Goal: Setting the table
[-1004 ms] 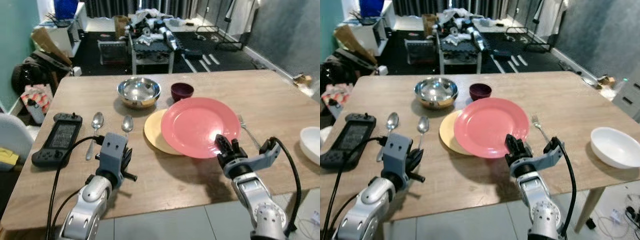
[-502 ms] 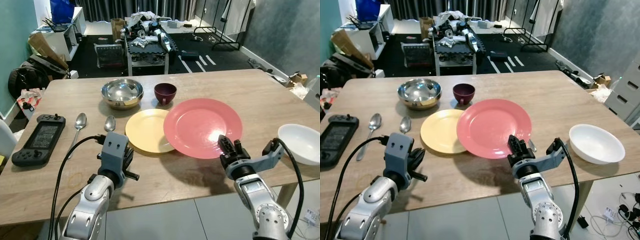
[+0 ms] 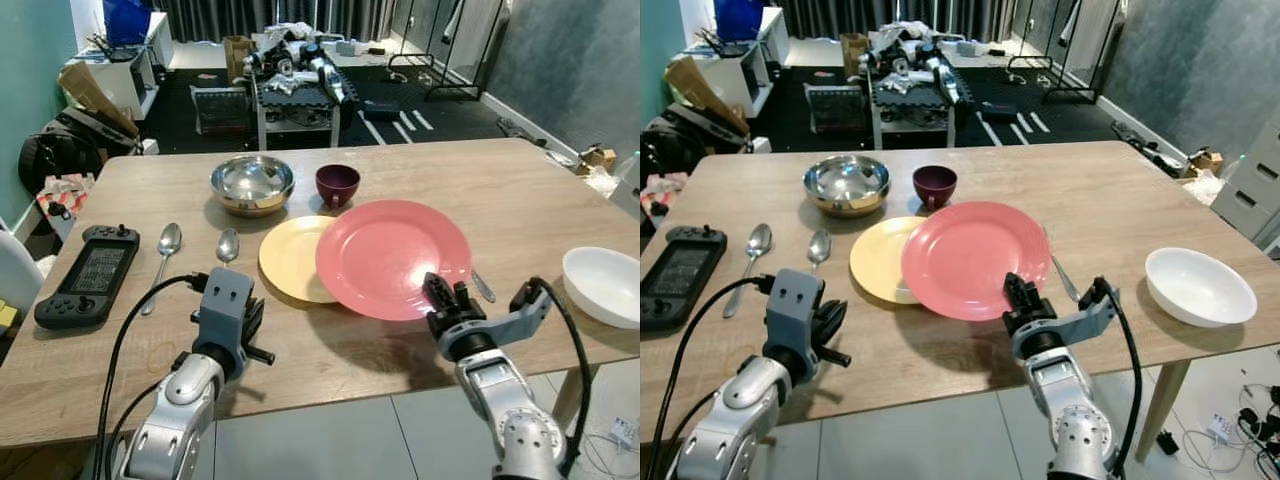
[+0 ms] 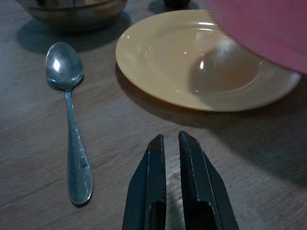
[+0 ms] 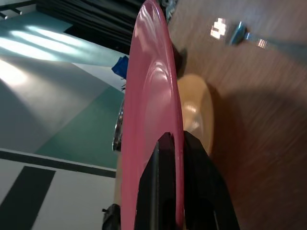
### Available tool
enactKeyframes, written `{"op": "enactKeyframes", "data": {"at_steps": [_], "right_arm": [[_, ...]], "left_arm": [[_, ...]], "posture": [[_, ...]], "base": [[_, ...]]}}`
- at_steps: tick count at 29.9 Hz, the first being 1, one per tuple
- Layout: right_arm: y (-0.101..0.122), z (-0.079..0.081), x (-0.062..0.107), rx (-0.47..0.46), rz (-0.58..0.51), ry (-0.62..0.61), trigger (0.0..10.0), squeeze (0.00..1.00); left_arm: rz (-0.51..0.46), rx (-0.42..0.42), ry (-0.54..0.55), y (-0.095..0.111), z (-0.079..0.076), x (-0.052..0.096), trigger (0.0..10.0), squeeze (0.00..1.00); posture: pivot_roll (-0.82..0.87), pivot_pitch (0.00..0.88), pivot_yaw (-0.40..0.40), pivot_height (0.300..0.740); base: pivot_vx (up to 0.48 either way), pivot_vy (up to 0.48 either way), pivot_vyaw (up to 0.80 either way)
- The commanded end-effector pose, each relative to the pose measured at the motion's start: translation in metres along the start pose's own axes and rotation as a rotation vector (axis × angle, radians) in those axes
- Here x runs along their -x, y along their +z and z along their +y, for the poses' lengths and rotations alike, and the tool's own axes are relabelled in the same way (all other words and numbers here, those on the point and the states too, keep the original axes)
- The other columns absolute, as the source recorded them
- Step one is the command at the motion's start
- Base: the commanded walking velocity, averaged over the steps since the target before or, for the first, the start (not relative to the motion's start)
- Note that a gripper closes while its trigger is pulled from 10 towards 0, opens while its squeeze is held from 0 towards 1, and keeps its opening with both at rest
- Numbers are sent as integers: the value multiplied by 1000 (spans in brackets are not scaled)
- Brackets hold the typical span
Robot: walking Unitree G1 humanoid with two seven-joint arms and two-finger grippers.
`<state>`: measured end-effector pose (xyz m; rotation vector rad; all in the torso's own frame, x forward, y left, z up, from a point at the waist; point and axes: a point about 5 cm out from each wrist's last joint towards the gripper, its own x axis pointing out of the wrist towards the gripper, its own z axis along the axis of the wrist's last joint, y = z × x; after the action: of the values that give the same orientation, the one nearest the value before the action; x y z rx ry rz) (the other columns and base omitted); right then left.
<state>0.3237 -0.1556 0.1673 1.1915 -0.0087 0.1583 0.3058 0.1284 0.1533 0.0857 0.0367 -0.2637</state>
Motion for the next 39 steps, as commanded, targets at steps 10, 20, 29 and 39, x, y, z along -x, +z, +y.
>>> {"op": "enactKeyframes", "data": {"at_steps": [10,20,29,39], "right_arm": [[-34,5,-31,-85,8,-94,10000,220],[-48,15,-38,-99,38,-34,10000,1000],[-39,36,-36,190,32,148,10000,0],[-60,54,-45,744,66,178,10000,0]], "left_arm": [[28,-10,-18,-4,-2,8,10000,0],[36,-14,-8,-6,-1,12,10000,0],[42,-7,-14,-6,-3,11,10000,0],[40,0,-20,-5,-5,9,10000,0]], "posture": [[133,105,33,740],[143,112,26,740],[126,120,27,740],[127,114,23,740]], "base": [[0,0,0],[0,0,0],[0,0,0],[0,0,0]]}}
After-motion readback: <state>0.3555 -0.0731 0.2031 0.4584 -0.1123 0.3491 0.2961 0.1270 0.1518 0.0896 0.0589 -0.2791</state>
